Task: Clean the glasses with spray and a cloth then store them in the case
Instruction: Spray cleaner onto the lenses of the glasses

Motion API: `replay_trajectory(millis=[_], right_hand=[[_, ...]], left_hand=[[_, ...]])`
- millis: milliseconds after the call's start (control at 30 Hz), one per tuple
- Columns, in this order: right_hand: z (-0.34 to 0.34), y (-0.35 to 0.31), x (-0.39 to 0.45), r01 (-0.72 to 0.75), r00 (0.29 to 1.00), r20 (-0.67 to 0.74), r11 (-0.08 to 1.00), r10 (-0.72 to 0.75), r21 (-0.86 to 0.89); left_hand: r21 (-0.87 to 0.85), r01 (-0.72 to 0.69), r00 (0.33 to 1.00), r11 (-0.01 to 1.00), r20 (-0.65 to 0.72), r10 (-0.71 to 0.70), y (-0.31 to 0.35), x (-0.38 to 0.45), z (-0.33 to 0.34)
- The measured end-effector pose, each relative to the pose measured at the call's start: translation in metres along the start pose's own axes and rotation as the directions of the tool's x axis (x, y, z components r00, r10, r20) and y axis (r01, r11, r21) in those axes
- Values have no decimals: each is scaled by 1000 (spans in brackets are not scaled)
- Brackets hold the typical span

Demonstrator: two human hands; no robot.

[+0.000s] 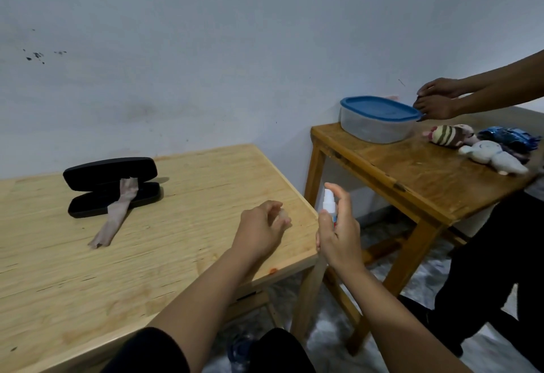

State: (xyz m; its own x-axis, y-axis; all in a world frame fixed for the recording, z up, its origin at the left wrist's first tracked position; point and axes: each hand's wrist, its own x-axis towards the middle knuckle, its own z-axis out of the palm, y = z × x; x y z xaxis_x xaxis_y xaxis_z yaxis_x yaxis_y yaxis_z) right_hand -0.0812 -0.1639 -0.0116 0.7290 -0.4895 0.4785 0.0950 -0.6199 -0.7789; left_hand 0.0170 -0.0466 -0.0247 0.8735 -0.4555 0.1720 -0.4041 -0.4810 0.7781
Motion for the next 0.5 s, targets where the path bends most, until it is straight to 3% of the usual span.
replay_trajectory(millis=[233,367,500], right_hand=[[2,-4,7,20,1000,22,1000,-20,-2],[7,-9,8,39,999,33,999,-39,-14],[14,-20,9,73,996,48,997,-72,-10]], left_hand=[[220,-53,997,974,-44,65,-3,6,-27],[486,-90,993,869,-23,116,-9,14,-48],[593,-60,991,803,-60,118,-14,18,-69]])
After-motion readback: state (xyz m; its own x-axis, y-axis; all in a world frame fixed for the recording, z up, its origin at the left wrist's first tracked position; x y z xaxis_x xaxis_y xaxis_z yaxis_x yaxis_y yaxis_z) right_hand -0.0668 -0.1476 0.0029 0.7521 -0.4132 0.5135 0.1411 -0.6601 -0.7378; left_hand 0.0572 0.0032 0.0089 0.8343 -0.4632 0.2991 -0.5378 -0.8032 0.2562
